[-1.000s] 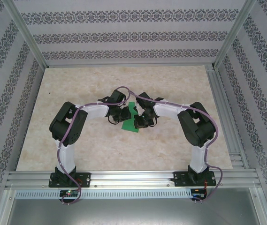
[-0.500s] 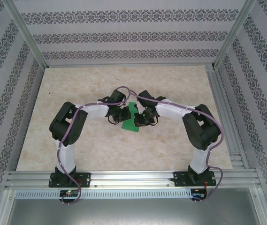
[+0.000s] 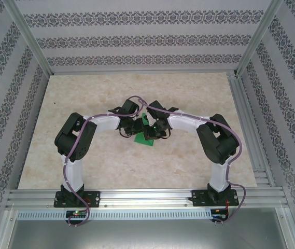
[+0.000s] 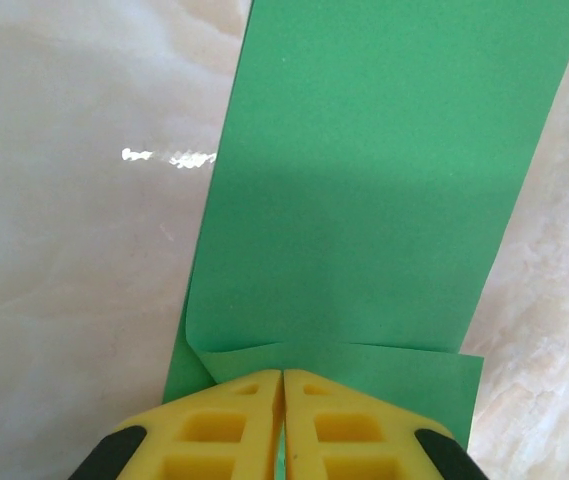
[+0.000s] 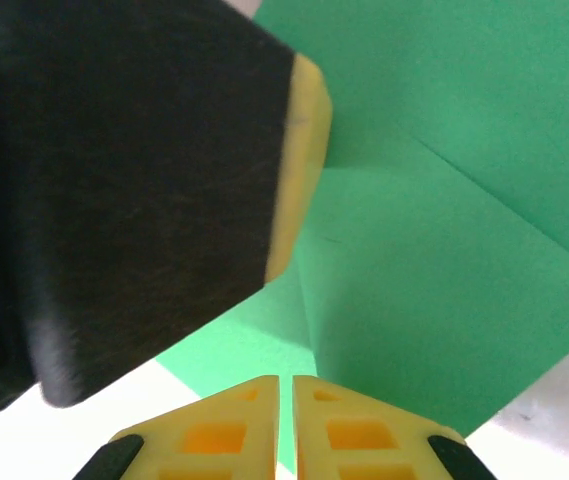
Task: Fold a paper plane with a square sheet of paper (pick it up from the middle)
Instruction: Fold the triangle a second time at the center of the table.
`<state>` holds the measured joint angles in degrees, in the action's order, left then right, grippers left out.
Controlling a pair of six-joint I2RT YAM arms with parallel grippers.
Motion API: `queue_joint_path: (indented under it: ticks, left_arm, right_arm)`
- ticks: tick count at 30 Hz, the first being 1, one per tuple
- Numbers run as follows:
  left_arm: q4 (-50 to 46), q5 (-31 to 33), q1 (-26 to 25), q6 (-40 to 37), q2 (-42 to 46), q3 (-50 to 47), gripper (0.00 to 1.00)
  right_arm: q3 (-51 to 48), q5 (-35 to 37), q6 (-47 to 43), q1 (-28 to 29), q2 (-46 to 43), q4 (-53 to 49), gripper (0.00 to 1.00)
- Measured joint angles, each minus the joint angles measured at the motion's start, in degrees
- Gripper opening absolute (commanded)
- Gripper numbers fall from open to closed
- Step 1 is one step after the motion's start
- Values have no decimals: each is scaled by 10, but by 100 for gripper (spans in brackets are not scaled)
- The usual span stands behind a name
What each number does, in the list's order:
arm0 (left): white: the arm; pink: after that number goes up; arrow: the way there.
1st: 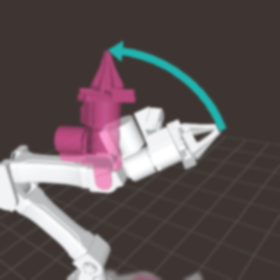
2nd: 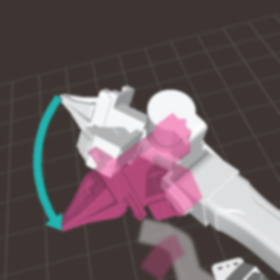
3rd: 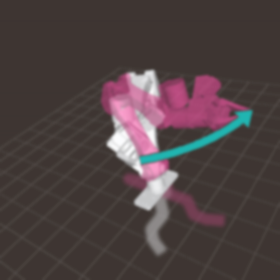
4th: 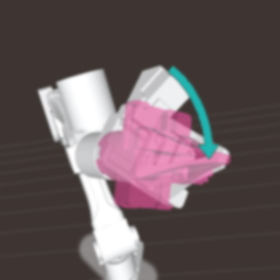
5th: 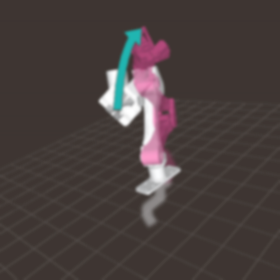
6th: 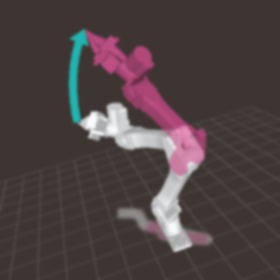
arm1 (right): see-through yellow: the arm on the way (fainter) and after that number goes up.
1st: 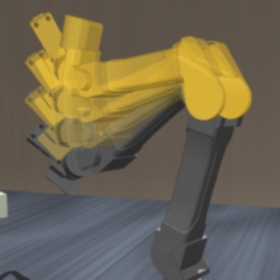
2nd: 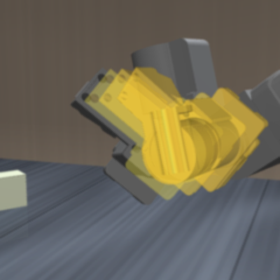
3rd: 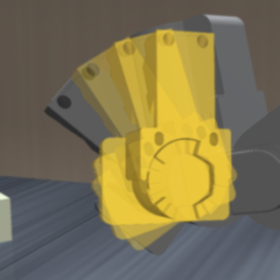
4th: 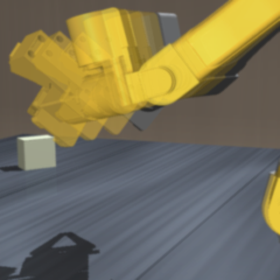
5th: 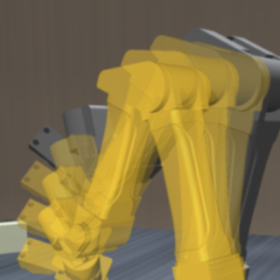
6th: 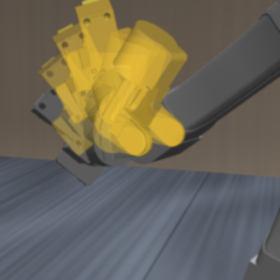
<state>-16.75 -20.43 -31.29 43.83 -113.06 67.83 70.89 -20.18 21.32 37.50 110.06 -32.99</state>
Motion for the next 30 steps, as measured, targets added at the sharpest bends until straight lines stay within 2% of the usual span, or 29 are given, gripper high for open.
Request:
queue_joint_path:
  ticks: [30]
  left_arm:
    - [0,2,0,2,0,0,11]
  right_arm:
    - [-18,7,-31,0,7,-24,13]
